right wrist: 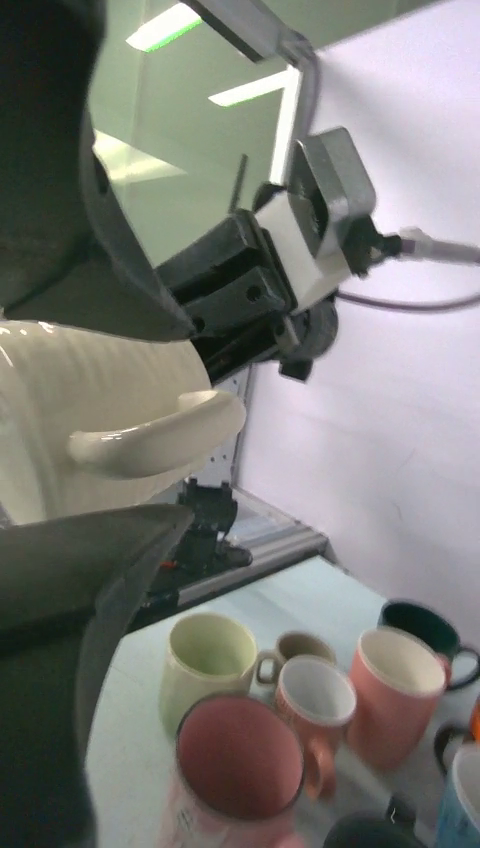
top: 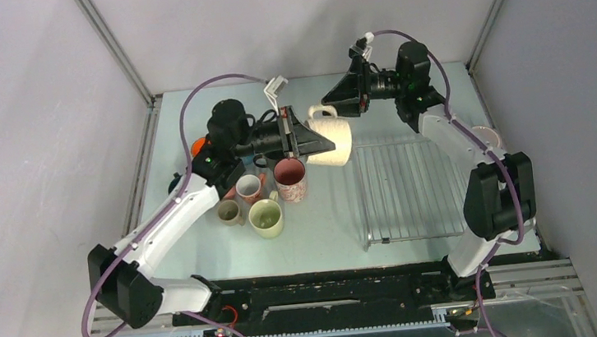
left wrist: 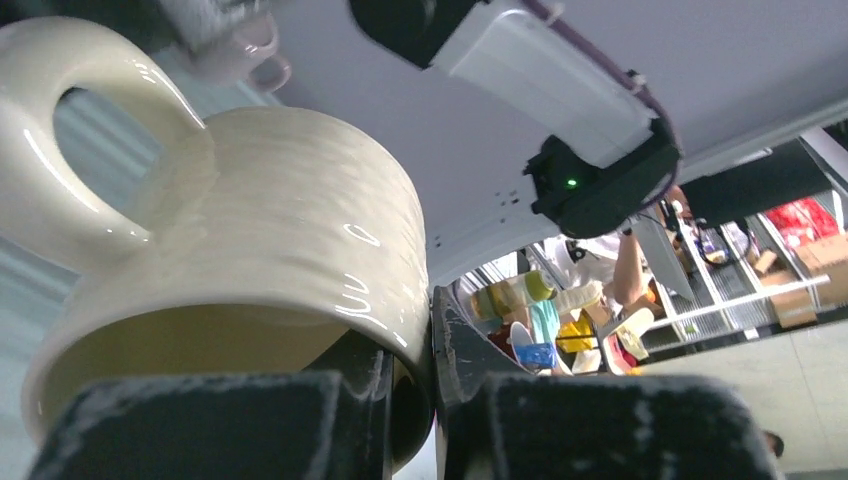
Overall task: Unload the cups from the dish rack
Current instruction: Place the cup at the center of the board.
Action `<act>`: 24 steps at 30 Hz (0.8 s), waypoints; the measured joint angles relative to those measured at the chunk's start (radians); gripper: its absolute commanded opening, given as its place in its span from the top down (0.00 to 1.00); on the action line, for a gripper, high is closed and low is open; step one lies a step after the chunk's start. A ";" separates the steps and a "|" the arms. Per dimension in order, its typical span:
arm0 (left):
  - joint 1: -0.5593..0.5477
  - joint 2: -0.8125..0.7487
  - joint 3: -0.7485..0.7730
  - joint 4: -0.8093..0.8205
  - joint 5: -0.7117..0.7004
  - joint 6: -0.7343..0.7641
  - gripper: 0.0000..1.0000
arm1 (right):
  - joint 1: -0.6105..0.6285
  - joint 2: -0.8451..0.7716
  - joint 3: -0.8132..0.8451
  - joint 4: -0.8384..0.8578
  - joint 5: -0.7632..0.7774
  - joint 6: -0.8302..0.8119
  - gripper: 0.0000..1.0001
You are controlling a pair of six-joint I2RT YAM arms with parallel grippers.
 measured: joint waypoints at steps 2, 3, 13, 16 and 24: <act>0.000 -0.013 -0.014 -0.056 -0.028 0.020 1.00 | -0.009 -0.002 0.003 -0.106 0.039 -0.081 0.20; 0.000 -0.018 -0.020 -0.084 -0.046 0.033 1.00 | -0.012 -0.002 0.006 -0.169 0.059 -0.126 0.17; -0.012 -0.045 -0.022 -0.348 -0.193 0.208 1.00 | -0.023 -0.104 0.093 -0.798 0.437 -0.536 0.00; -0.036 -0.052 -0.022 -0.446 -0.240 0.289 1.00 | -0.027 -0.181 0.094 -0.911 0.576 -0.601 0.00; -0.182 -0.043 -0.022 -0.716 -0.433 0.515 1.00 | -0.051 -0.386 0.073 -1.070 0.911 -0.673 0.00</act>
